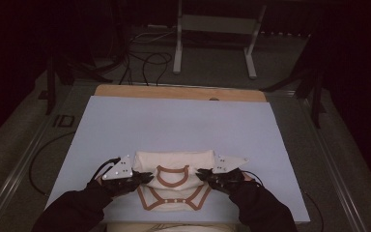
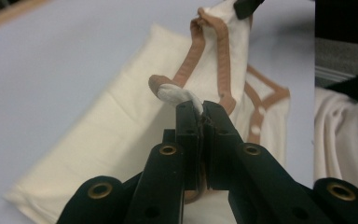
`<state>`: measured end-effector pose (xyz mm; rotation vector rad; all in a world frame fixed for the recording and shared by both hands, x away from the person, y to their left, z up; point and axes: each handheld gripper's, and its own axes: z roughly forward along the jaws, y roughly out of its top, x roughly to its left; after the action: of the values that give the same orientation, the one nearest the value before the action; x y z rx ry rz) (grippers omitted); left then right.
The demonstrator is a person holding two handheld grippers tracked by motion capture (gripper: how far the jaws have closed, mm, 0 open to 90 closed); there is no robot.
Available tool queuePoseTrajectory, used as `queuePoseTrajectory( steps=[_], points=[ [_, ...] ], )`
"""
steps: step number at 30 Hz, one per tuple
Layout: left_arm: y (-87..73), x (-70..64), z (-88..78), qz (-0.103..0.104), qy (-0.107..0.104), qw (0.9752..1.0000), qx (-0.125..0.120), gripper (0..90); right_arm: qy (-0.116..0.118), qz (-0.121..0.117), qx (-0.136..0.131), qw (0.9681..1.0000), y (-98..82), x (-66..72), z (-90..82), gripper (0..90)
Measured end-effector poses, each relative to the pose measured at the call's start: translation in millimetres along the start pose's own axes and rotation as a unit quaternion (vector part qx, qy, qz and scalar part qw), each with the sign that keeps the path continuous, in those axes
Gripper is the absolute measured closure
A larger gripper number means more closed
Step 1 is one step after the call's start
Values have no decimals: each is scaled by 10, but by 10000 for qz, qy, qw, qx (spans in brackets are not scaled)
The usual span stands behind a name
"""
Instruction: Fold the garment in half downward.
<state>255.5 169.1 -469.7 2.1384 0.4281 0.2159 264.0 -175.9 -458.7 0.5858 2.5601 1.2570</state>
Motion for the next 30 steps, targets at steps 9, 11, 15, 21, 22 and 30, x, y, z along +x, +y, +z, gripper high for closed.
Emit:
queuePoseTrajectory(
  steps=[9, 11, 15, 21, 22, 30],
  points=[
    [-248, -20, 102, -264, -190, 9992, 242, 846, 178, 149, 351, 9991, -221, 94, 124, 807],
    [-268, -23, 105, -331, -212, 9989, 267, 846, 181, 189, 341, 9991, -233, 101, 125, 807],
    [-307, -23, 135, -441, -265, 9978, 407, 845, 251, 232, 417, 9985, -270, 88, 151, 794],
    [-307, -1, 135, -526, -460, 9967, 409, 517, 377, 296, 436, 9979, -257, 60, 158, 555],
    [-293, 10, 135, -595, -501, 9961, 413, 474, 413, 304, 435, 9977, -242, 45, 153, 534],
    [-192, 160, 96, -911, -479, 9942, 305, 416, 199, 343, 373, 9985, -116, -102, 145, 438]
  ],
)
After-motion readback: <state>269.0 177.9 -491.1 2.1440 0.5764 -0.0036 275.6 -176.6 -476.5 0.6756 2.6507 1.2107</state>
